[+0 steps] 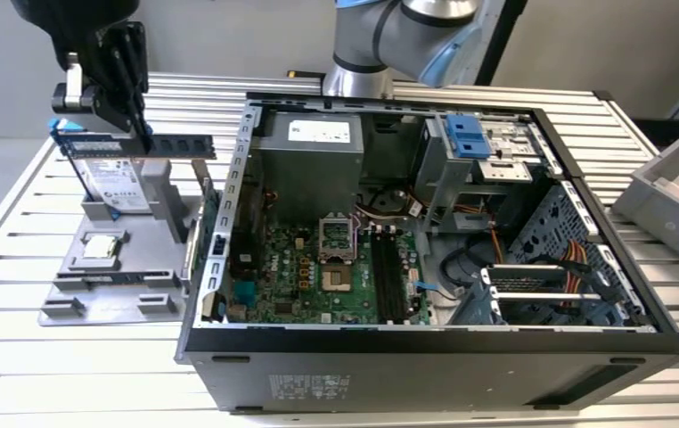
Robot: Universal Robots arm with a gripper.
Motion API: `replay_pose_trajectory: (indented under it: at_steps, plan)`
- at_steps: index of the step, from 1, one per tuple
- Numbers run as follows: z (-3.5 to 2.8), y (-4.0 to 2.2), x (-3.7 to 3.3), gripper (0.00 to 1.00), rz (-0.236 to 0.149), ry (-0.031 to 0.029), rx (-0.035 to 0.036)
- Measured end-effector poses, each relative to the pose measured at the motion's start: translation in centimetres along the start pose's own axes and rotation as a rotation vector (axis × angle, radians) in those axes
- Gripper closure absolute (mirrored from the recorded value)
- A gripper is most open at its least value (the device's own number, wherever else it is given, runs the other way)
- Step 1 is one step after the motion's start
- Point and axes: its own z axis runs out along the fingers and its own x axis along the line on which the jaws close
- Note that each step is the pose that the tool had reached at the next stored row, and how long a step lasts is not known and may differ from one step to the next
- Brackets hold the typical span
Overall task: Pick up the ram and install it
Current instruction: 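Pick up the ram and move it above insertion slot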
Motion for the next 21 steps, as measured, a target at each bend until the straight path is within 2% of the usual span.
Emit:
replay_pose_trajectory:
  at_steps: [16, 21]
  plan:
    - [-0.01, -2.31, -0.22, 1.0, 0.0, 0.0003, -0.0009]
    - [-0.02, -3.25, -0.23, 1.0, 0.0, 0.0003, -0.0025]
